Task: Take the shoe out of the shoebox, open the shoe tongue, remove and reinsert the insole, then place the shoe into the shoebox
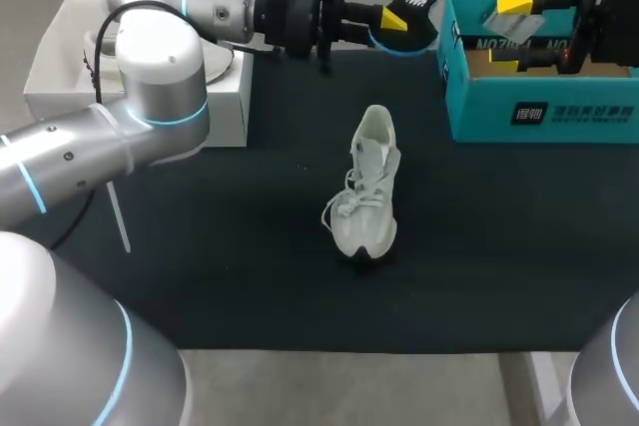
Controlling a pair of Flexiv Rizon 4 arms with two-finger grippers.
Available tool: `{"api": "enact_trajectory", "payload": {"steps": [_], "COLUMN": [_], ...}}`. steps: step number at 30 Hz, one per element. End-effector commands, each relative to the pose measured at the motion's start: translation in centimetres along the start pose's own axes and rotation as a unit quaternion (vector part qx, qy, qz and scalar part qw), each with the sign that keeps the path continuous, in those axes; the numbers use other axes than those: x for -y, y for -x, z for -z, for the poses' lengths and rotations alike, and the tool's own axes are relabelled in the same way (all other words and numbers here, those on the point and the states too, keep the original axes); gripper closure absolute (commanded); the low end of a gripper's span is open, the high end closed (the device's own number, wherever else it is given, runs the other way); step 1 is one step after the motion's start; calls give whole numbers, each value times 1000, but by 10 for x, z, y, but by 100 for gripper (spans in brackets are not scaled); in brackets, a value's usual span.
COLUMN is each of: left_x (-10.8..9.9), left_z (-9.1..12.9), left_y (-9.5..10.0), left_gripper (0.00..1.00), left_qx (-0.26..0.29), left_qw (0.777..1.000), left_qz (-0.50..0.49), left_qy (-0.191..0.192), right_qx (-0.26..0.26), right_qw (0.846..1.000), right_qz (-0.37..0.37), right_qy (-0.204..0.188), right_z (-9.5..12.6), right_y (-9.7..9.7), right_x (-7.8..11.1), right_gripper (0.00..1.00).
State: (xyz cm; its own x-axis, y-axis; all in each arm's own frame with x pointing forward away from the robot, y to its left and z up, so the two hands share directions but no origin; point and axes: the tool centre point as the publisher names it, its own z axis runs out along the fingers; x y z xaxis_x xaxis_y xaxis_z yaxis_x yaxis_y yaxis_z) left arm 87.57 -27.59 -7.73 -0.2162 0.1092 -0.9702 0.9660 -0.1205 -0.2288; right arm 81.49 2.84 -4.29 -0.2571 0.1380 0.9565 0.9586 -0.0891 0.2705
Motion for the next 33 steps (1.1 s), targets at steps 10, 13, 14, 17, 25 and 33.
{"api": "enact_trajectory", "payload": {"steps": [10,13,14,17,25,33], "left_x": [15,18,19,22,22,20], "left_z": [-12,-14,-15,-19,-29,-38], "left_y": [4,8,8,9,7,9], "left_gripper": [100,100,100,100,100,100], "left_qx": [99,100,100,95,70,80], "left_qw": [985,985,985,985,985,984], "left_qz": [-135,-135,-137,-142,-152,-151], "left_qy": [38,35,35,33,44,56], "right_qx": [12,8,8,6,27,31], "right_qw": [1000,1000,1000,1000,999,999], "right_qz": [-3,-6,-6,-6,-19,-25], "right_qy": [14,15,15,16,-6,-14], "right_z": [-12,-17,-19,-24,-35,-43], "right_y": [2,6,7,7,10,11], "right_x": [-11,-12,-13,-16,-20,-20], "right_gripper": [0,0,0,15,53,58]}}
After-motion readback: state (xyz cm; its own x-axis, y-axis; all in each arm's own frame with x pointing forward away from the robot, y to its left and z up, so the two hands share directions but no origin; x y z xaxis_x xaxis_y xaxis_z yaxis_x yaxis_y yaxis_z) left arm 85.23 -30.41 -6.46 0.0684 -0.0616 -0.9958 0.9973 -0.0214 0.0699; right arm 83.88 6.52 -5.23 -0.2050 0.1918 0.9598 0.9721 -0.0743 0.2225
